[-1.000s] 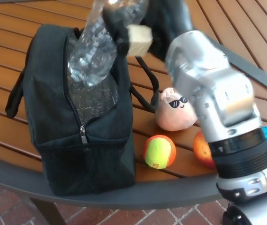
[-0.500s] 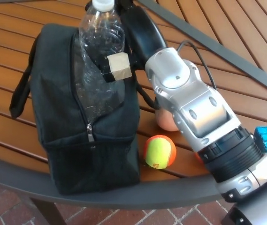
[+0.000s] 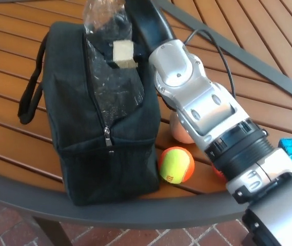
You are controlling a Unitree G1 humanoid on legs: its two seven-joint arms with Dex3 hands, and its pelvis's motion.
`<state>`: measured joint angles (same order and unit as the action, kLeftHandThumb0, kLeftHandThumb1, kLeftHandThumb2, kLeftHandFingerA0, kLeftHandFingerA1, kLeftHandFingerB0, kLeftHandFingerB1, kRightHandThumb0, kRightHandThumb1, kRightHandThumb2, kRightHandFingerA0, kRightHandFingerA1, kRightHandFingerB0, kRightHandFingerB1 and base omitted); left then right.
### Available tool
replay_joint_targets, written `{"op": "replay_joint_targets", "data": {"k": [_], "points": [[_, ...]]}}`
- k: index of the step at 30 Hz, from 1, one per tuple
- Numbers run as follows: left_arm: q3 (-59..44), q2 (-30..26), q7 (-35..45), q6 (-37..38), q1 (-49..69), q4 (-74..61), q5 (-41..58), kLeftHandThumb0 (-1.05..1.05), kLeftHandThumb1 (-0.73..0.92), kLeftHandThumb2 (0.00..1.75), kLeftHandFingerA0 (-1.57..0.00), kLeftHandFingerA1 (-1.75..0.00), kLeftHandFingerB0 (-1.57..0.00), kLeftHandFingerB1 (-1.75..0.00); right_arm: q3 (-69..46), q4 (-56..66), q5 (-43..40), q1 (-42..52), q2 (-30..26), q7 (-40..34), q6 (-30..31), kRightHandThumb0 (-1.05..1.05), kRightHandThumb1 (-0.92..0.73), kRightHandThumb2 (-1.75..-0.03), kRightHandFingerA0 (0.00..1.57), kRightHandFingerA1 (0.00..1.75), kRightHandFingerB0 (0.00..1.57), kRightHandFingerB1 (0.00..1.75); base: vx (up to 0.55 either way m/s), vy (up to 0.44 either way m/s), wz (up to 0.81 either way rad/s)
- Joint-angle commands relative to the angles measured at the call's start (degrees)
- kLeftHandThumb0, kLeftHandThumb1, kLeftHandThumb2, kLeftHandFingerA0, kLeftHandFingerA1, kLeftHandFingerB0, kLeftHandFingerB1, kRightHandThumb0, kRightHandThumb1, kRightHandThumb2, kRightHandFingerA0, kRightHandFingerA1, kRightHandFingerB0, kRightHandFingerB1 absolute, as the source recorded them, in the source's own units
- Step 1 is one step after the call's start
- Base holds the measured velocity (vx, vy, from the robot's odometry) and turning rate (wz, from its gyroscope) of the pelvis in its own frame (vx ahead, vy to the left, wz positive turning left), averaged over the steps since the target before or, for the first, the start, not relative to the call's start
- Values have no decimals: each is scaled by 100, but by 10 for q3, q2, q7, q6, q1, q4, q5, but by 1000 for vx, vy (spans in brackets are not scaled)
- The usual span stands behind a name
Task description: Pick up a rubric cube, an apple, a tennis ball, a soft toy, a bottle from the table and put it into the lunch box one by one
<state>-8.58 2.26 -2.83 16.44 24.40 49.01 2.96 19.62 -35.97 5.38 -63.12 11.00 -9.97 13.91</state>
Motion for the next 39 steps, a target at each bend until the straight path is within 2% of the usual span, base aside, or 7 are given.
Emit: {"op": "replay_joint_targets", "data": {"k": [1, 14, 24, 28, 31, 35, 39], "points": [[7, -16, -6, 5, -2, 11, -16, 15, 40, 115, -100, -119, -91, -104, 11, 7, 57, -45, 7, -10, 3, -57, -63, -79, 0, 0, 2, 14, 0, 0, 0], [8, -20, -15, 3, -8, 16, -17, 14, 45, 113, -105, -118, -95, -104, 7, 10, 82, -44, 3, 16, 94, -55, -60, -76, 0, 0, 7, 1, 0, 0, 0], [6, -22, -7, 13, -5, 21, -13, 16, 45, 115, -107, -121, -95, -106, 25, 21, 114, -26, -18, 41, 172, -82, -68, -80, 0, 0, 15, 32, 0, 0, 0], [2, -21, -7, 7, -8, 17, -7, 16, 48, 117, -108, -120, -98, -107, 11, 36, 103, -5, -25, 63, 205, -102, -74, -102, 0, 10, 0, 0, 0, 0, 0], [2, -16, -6, 6, 2, -1, -5, 14, 45, 117, -107, -122, -96, -108, -21, 62, 73, 21, -21, 78, 223, -73, -80, -73, 0, 30, 0, 0, 0, 0, 0], [6, -16, -8, 7, 8, -11, -9, 14, 46, 118, -107, -122, -97, -108, 19, 50, 109, 33, -39, 112, 223, -91, -72, -99, 0, 18, 15, 33, 0, 0, 0], [11, -19, -15, 0, 11, -16, -17, 14, 48, 114, -104, -119, -94, -105, 49, 48, 122, 19, -51, 147, 237, -102, -65, -103, 0, 11, 0, 0, 0, 0, 0]]}}
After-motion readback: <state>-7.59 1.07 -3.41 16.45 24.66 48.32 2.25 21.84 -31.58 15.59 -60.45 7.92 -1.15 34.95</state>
